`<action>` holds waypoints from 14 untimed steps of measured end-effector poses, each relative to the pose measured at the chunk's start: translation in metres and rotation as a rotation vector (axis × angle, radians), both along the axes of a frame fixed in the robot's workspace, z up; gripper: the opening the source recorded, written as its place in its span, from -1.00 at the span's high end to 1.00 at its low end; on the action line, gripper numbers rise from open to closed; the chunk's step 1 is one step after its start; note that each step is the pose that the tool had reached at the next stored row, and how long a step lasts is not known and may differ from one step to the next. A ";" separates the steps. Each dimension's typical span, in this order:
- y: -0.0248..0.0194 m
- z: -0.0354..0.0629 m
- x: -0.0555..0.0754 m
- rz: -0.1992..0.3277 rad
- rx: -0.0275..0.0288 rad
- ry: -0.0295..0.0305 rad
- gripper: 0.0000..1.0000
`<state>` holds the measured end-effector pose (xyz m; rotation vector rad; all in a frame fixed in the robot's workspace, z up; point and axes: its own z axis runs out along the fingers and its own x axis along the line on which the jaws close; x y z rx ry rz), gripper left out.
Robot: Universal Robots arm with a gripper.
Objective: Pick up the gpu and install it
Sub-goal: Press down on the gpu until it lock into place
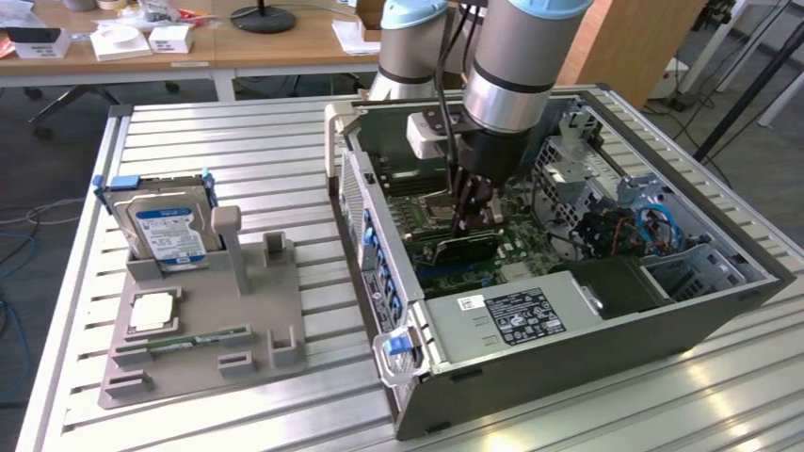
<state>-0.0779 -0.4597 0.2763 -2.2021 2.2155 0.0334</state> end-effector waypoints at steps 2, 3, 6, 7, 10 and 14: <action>0.0011 -0.0005 0.000 0.000 0.0001 0.0000 0.80; 0.0011 -0.0006 0.000 0.000 0.0001 -0.0001 0.80; 0.0012 -0.0020 0.000 0.000 0.0001 -0.0001 0.80; 0.0012 -0.0030 0.000 0.000 0.0001 -0.0001 0.80; 0.0012 -0.0037 0.000 0.000 -0.0002 0.0001 0.80; 0.0013 -0.0051 0.000 0.000 0.0005 -0.0003 0.80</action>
